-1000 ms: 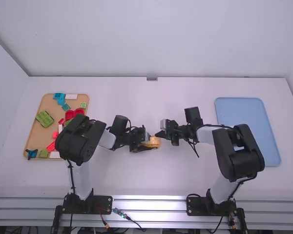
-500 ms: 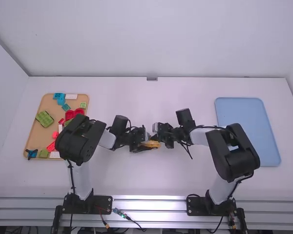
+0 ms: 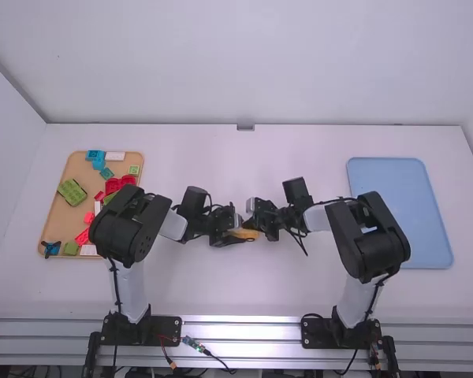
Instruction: Assemble lego blocks to make yellow taxi
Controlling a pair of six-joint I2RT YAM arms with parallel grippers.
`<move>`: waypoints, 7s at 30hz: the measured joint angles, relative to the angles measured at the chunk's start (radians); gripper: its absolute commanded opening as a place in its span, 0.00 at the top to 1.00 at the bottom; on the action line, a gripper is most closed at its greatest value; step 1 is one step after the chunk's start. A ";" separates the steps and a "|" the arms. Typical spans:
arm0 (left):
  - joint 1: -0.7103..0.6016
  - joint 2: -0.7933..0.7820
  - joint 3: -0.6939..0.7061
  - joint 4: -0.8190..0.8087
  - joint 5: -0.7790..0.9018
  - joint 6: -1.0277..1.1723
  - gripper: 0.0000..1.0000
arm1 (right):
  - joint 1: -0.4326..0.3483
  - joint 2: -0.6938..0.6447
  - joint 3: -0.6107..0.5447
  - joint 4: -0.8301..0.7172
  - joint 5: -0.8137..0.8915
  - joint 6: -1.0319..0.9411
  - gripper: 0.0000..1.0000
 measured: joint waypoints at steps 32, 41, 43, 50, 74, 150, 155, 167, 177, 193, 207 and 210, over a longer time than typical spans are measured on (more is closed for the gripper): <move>-0.001 0.000 0.003 0.003 -0.008 0.001 0.61 | -0.097 -0.329 -0.023 -0.005 0.158 0.182 0.81; -0.001 0.000 0.004 0.005 -0.007 0.004 0.12 | -0.134 -0.427 -0.023 -0.249 0.536 0.439 0.00; -0.001 0.000 0.007 0.004 -0.007 0.002 0.01 | -0.134 -0.433 -0.023 -0.257 0.571 0.463 0.00; -0.001 0.000 0.034 -0.073 -0.006 0.000 0.01 | -0.134 -0.434 -0.023 -0.254 0.634 0.510 0.00; 0.002 -0.108 0.835 -1.438 -0.539 -0.053 0.01 | -0.134 -0.434 -0.023 -0.197 0.640 0.520 0.00; 0.655 -0.496 0.180 -0.969 -0.969 -0.784 0.10 | -0.180 -0.434 0.051 -0.018 0.655 0.588 0.00; 0.690 -0.496 0.180 -1.009 -0.954 -0.783 0.20 | -0.180 -0.434 0.051 -0.008 0.655 0.589 0.00; 0.690 -0.471 0.180 -0.992 -0.952 -0.785 0.25 | -0.180 -0.434 0.052 0.031 0.655 0.591 0.00; 0.693 -0.389 0.182 -1.002 -0.967 -0.783 0.36 | -0.180 -0.434 0.053 0.074 0.655 0.592 0.01; 0.693 -0.388 0.176 -1.043 -0.974 -0.742 0.37 | -0.180 -0.434 0.059 0.163 0.655 0.591 0.00; 0.693 -0.388 0.152 -1.017 -0.974 -0.742 0.31 | -0.180 -0.434 0.059 0.155 0.655 0.595 0.00; 0.693 -0.387 0.150 -0.993 -0.974 -0.742 0.31 | -0.180 -0.434 0.059 0.145 0.655 0.594 0.00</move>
